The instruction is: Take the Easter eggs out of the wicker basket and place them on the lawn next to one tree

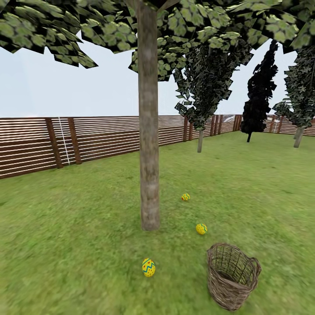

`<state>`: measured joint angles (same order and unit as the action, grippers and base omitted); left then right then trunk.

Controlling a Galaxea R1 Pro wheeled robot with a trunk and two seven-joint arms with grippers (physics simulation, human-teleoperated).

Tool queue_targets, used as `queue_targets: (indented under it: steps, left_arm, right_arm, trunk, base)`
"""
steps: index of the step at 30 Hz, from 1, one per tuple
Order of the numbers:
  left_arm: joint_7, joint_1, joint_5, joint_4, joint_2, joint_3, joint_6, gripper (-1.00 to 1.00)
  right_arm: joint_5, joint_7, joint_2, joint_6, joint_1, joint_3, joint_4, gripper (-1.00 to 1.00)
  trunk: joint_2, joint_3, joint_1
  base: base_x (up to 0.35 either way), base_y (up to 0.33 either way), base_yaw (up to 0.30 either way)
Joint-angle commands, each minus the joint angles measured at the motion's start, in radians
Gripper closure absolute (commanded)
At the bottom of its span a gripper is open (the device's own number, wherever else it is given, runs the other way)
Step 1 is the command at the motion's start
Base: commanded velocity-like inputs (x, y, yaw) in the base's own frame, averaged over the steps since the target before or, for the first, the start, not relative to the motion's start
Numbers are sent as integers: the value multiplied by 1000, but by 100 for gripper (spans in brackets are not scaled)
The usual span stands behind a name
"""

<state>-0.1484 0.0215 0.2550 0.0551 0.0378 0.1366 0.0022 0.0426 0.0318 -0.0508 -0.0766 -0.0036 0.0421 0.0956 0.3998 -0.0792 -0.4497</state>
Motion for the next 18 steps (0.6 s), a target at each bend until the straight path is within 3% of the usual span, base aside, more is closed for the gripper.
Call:
queue_targets:
  steps: [1,6,18]
  left_arm:
    - [-4,0,4,2,-2,8,-2,-100]
    - [-4,3,4,2,-16,8,-7,-100]
    - [-3,12,4,0,-17,8,-8,-100]
  right_arm:
    - [4,2,0,-7,5,4,3,-100]
    - [4,2,-1,-8,15,4,2,-100]
    - [5,2,8,-8,16,5,0,-100]
  trunk:
    - [0,0,0]
    - [0,0,0]
    - [0,0,0]
  base:
    - [0,0,0]
    - [0,0,0]
    - [0,0,0]
